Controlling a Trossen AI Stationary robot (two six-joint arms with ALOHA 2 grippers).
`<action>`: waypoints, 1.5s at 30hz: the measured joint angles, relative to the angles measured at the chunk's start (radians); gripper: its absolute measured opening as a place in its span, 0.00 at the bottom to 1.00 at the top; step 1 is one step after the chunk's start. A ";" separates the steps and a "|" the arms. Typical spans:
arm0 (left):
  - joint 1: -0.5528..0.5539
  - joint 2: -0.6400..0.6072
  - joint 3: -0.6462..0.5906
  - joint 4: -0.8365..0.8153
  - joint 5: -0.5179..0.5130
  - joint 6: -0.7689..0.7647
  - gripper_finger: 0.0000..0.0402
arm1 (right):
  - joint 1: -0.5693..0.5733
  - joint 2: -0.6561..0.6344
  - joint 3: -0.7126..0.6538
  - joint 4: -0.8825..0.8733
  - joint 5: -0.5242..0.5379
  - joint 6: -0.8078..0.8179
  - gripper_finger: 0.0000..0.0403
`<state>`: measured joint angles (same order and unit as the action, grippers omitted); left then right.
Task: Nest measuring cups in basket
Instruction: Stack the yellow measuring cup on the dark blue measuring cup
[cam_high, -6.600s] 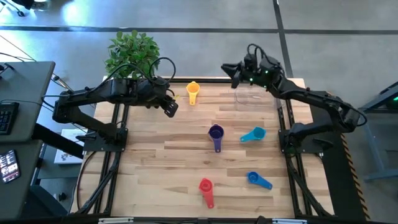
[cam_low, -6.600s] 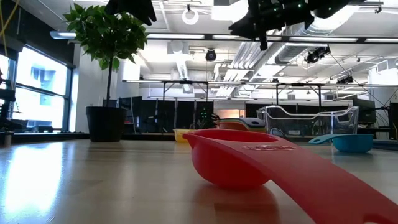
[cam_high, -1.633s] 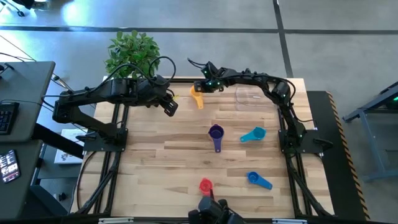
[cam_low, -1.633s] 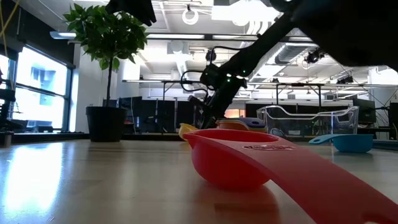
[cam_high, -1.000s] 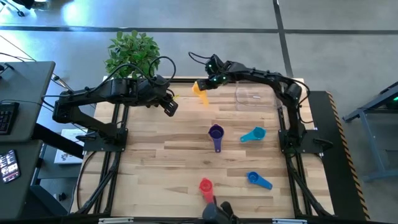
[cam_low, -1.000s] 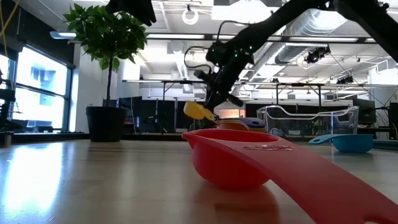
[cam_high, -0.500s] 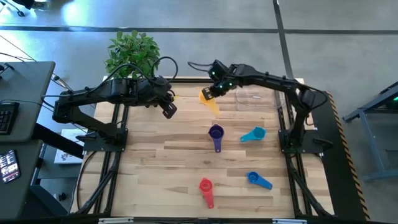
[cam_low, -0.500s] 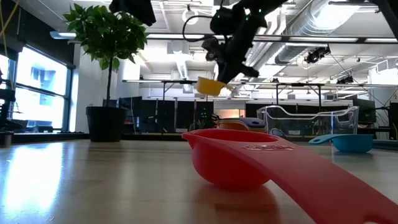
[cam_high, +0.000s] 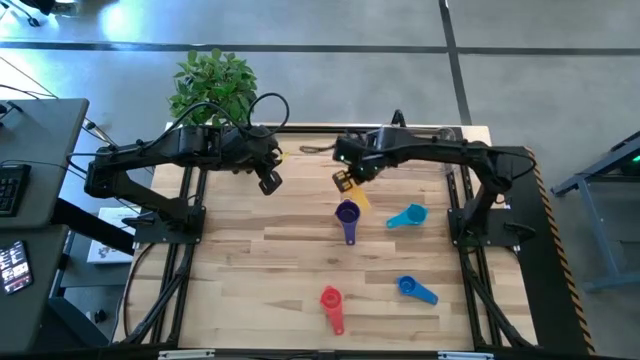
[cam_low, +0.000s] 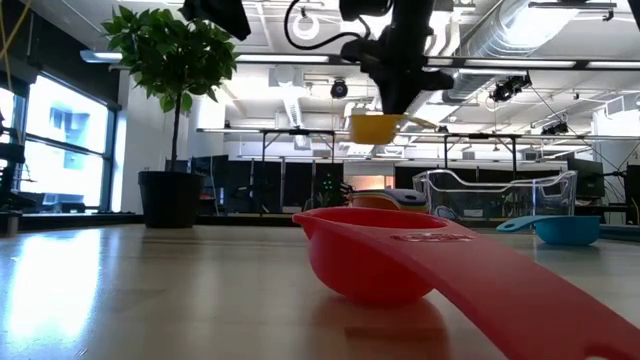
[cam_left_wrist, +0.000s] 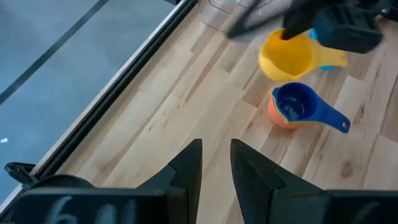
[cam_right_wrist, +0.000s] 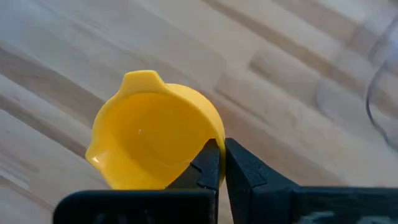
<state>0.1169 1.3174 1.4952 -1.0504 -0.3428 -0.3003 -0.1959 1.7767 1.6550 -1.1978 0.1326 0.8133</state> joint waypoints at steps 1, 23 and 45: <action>0.000 0.000 0.000 0.000 0.000 0.000 0.19 | 0.015 0.000 0.000 -0.017 0.010 0.019 0.00; -0.001 0.000 0.000 0.000 0.027 -0.002 0.19 | 0.114 -0.148 -0.002 -0.337 0.239 0.252 0.00; -0.001 0.000 0.000 0.001 0.026 -0.002 0.19 | 0.131 -0.491 -0.506 0.193 0.136 0.556 0.00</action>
<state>0.1162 1.3174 1.4952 -1.0493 -0.3164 -0.3027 -0.0650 1.2860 1.1492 -1.0049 0.2686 1.3694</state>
